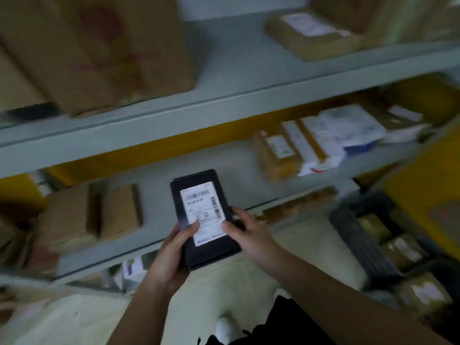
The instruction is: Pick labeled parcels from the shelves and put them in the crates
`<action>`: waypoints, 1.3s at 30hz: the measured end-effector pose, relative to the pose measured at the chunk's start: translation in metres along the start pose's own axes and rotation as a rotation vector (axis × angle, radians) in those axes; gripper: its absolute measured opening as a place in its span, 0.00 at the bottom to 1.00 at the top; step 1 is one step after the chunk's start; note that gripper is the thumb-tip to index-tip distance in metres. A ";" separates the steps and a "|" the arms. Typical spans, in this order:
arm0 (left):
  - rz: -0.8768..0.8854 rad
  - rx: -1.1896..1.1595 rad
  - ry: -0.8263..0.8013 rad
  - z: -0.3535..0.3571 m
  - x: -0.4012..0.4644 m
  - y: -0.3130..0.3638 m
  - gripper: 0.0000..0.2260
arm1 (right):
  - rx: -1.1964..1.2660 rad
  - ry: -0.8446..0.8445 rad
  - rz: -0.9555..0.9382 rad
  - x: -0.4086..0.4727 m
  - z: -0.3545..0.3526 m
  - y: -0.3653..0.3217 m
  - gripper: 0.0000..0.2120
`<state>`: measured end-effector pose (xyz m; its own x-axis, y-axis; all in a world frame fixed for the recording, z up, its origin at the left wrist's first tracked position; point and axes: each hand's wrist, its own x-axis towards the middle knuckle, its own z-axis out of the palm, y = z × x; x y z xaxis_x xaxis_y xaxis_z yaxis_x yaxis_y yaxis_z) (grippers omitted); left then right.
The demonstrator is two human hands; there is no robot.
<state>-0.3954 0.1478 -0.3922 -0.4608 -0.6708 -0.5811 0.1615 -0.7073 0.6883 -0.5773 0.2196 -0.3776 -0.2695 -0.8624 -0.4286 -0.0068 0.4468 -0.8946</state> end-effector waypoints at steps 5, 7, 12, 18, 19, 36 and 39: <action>-0.244 0.347 -0.066 0.094 0.044 -0.065 0.21 | 0.161 0.242 0.195 -0.027 -0.101 0.053 0.22; -0.367 0.444 -0.076 0.144 0.055 -0.092 0.15 | 0.220 0.328 0.271 -0.044 -0.144 0.081 0.27; -0.611 0.719 -0.116 0.272 0.076 -0.147 0.15 | 0.448 0.530 0.341 -0.091 -0.251 0.152 0.29; -0.537 1.023 -0.250 0.416 0.113 -0.223 0.16 | 0.678 0.640 0.323 -0.117 -0.373 0.220 0.32; -0.521 1.041 -0.268 0.436 0.121 -0.236 0.15 | 0.702 0.654 0.312 -0.119 -0.393 0.228 0.31; -0.749 1.319 -0.435 0.613 0.323 -0.436 0.15 | 1.190 0.916 0.579 -0.047 -0.564 0.395 0.21; -0.751 1.371 -0.433 0.639 0.395 -0.481 0.14 | 1.218 0.951 0.624 0.005 -0.601 0.438 0.18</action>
<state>-1.2132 0.3657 -0.6753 -0.3087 -0.0067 -0.9511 -0.9501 0.0501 0.3080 -1.1607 0.5544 -0.6957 -0.3961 0.0123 -0.9181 0.9015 -0.1848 -0.3914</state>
